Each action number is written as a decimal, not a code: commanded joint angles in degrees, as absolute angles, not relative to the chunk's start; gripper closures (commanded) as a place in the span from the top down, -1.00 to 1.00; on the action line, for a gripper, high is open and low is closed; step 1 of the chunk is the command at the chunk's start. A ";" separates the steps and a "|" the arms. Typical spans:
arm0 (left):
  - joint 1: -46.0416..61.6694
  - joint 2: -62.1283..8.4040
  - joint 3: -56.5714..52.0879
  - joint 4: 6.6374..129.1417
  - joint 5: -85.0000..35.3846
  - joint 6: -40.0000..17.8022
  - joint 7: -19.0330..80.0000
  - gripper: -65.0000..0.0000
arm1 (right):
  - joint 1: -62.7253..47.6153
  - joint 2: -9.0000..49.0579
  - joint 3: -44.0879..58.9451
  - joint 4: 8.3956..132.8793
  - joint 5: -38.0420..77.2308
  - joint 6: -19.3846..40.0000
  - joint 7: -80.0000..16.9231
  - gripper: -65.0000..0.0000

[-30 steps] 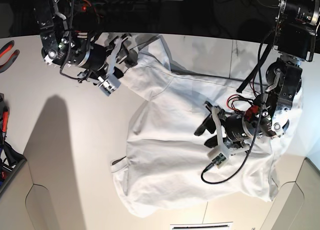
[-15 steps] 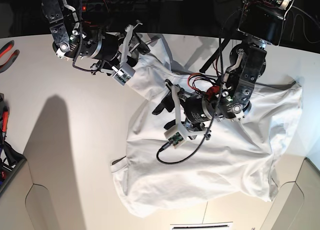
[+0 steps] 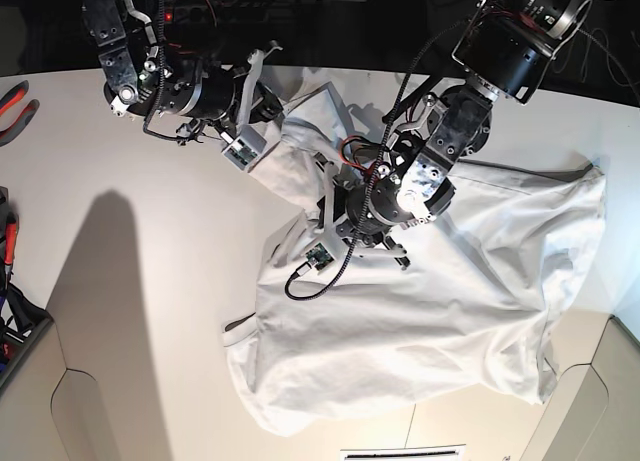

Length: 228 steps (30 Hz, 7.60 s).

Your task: Layout the t-shirt on the table in an organized manner, then fold the t-shirt properly

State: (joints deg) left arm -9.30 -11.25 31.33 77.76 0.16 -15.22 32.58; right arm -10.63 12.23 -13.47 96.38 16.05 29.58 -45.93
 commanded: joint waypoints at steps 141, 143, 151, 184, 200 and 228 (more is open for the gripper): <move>-11.57 -12.43 10.68 88.33 1.08 -10.04 36.27 -0.17 | -0.32 -0.01 -18.52 104.14 12.84 26.76 -50.76 -0.16; -11.57 -12.45 10.68 88.33 1.10 -10.07 36.27 -0.17 | -0.32 -0.01 -17.23 104.14 12.82 26.76 -50.72 -0.16; -11.20 -16.47 10.70 88.33 -4.91 -16.64 43.13 -0.17 | 6.90 0.01 -7.22 101.45 2.48 18.81 -42.78 -0.77; -8.71 -7.22 12.53 88.71 -22.26 -26.20 41.85 0.13 | 10.44 6.81 25.10 65.12 32.82 32.42 -50.00 -0.25; -8.58 -5.41 28.18 88.71 -5.56 -13.32 37.47 0.13 | 10.26 6.81 25.10 65.14 35.16 32.86 -50.00 -0.25; -8.23 -5.39 28.18 87.29 -12.43 -13.58 39.72 0.13 | 10.28 6.79 25.10 65.14 35.18 32.86 -49.93 -0.25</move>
State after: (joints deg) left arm -7.31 -5.72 28.18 86.59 -11.77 -13.19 40.69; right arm 9.50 6.33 25.10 64.38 34.50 32.23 -50.24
